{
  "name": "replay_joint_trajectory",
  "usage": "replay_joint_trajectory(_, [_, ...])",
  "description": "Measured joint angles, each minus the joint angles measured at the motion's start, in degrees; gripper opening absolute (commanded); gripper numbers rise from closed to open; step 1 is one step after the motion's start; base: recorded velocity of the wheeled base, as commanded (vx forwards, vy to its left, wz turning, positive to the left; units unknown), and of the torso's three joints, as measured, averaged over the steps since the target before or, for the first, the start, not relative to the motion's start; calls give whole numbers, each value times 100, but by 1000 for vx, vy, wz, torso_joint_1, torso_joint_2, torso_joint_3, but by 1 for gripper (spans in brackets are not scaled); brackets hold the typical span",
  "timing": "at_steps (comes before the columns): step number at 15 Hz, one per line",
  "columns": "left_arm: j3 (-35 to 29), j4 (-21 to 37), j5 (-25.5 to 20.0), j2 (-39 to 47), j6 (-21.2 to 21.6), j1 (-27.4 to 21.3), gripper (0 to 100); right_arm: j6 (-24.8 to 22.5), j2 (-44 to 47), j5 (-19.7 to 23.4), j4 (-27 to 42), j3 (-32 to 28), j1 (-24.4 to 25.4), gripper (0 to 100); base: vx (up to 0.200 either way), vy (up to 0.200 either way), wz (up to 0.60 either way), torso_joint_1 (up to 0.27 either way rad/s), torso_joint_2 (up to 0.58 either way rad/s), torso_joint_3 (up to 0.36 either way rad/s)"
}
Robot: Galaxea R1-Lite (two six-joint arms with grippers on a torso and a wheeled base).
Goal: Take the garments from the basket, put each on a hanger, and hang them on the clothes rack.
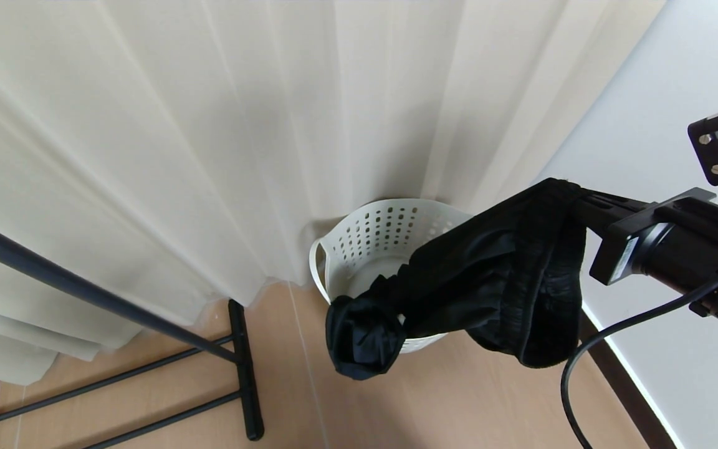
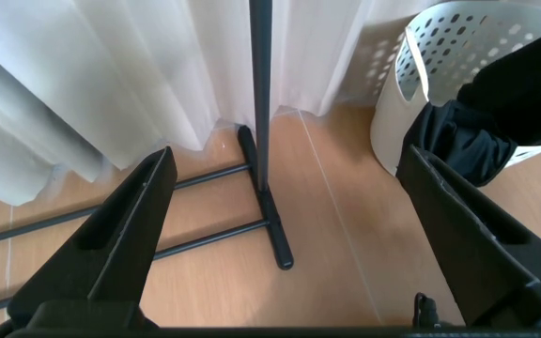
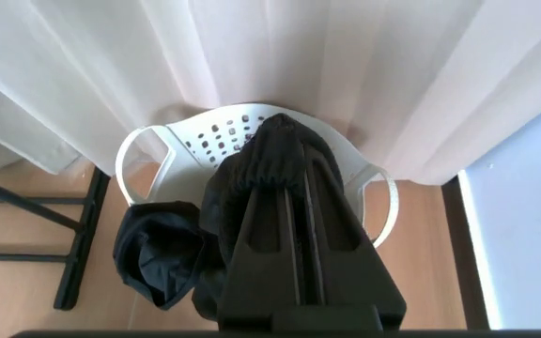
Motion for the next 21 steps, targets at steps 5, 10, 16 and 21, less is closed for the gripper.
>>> replay_joint_trajectory(5, [-9, 7, -2, 0, 5, 0, 100, -68, 13, 35, -2, -7, -226, 0, 0, 0, 0, 5, 3, 196])
replay_joint_trajectory(10, [-9, 9, -2, 0, 7, 0, 100, -66, 13, 55, -2, -7, -246, 0, 0, 0, 0, 1, 1, 200])
replay_joint_trajectory(16, [-9, 9, -2, 0, 5, 0, 100, -66, 11, 55, 4, 11, -246, 0, 0, 0, 0, 65, -314, -47])
replay_joint_trajectory(21, [-4, -2, 2, 0, 7, 0, 100, -66, -2, 55, 4, 52, -246, 0, 0, 0, 0, 134, -469, -126])
